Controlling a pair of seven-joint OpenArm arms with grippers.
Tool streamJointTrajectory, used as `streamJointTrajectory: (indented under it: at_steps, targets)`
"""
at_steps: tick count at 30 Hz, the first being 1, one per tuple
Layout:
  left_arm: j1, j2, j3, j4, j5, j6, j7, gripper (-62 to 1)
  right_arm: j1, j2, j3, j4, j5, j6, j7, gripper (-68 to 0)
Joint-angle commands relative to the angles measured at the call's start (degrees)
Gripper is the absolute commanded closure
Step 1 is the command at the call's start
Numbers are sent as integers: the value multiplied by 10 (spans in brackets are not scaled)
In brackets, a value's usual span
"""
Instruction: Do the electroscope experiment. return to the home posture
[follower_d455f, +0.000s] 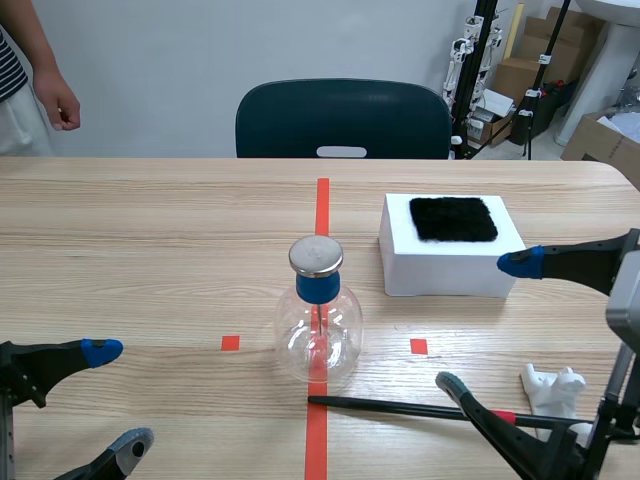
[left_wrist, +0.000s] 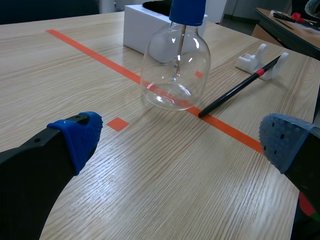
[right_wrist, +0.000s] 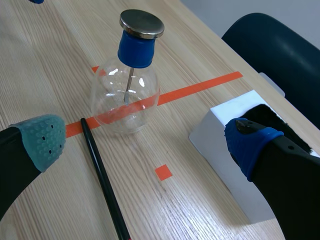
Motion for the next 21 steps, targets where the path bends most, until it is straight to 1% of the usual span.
streamJointTrajectory:
  at_steps: [1,4,5,9,12,14,16,18,19,21]
  targets:
    - [-5,-4,-6,4,-13,-1,-9,-623,-12,1,15,7,4,0,11,-679]
    - [-2,-9,-7,5,-15,-1,-8,-623,-35,-12,45,8,5,0,17,-679]
    - [2,-10,-8,8,-20,-1,-7,-623,-43,-15,54,9,5,0,22,-679]
    - [55,-16,-44,43,-73,-1,0,-623,-89,-31,98,10,5,0,65,-679]
    - [114,-21,-90,85,-110,2,24,-623,-121,-49,132,11,5,0,93,-679]
    - [153,-21,-124,115,-127,3,36,-623,-140,-62,154,11,5,0,103,-679]
    - [192,-21,-153,151,-138,21,59,-623,-160,-77,178,12,5,0,110,-679]
    - [226,-21,-174,192,-151,52,94,-623,-179,-92,202,12,5,0,115,-679]
    - [243,-21,-183,213,-163,67,117,-623,-188,-99,212,12,5,0,118,-679]
    - [278,-21,-203,257,-193,85,160,-623,-205,-113,232,14,4,0,127,-679]
